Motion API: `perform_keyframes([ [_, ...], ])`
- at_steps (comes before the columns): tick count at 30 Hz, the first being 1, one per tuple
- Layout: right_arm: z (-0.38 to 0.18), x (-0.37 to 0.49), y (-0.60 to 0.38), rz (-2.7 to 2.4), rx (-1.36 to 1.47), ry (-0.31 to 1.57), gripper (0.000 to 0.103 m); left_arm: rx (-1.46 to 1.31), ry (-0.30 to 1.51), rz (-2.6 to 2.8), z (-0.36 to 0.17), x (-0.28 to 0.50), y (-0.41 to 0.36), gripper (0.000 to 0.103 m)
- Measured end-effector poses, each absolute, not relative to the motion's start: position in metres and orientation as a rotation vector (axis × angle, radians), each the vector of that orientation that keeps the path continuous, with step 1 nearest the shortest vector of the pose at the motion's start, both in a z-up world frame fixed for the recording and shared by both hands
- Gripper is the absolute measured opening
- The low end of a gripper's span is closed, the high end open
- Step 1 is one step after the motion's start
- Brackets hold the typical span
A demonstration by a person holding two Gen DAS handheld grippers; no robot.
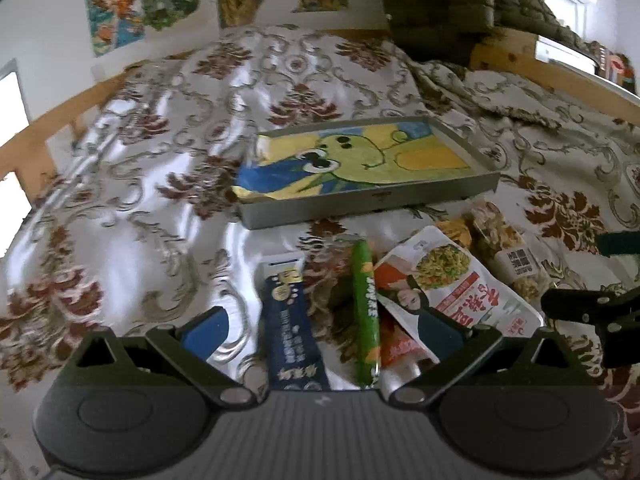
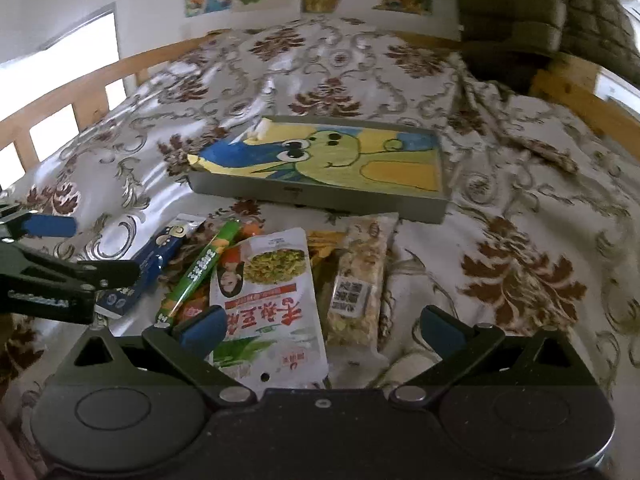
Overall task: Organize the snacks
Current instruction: 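Move the left tool to the green sausage stick while the right tool approaches the white red-print bag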
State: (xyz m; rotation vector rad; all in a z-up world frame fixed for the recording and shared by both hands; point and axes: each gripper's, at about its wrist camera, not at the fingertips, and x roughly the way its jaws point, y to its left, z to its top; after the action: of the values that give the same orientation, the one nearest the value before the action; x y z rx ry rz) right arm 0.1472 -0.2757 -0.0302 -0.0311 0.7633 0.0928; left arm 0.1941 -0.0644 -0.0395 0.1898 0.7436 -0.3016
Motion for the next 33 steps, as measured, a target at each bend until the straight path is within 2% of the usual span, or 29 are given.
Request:
perform_keyframes([
  [8,-0.047,0.171,-0.270,0.235,-0.127,0.771,0.102,0.178,0.762,-0.385,-0.067,0.221,-0.068,0.103],
  [19,-0.070,0.181,-0.234,0.352,-0.206,0.802,0.102,0.149,0.742,-0.383,-0.075,0.237,-0.068,0.103],
  [23,-0.078,0.191,-0.228,0.353,-0.195,0.826,0.097,0.142,0.758,-0.404,-0.080,0.241,-0.066,0.102],
  [30,-0.092,0.200,-0.220,0.290,-0.227,0.834,0.096,0.129,0.781,-0.429,-0.086,0.245,-0.068,0.102],
  [33,-0.095,0.201,-0.217,0.267,-0.247,0.838,0.096,0.114,0.792,-0.430,-0.089,0.246,-0.066,0.096],
])
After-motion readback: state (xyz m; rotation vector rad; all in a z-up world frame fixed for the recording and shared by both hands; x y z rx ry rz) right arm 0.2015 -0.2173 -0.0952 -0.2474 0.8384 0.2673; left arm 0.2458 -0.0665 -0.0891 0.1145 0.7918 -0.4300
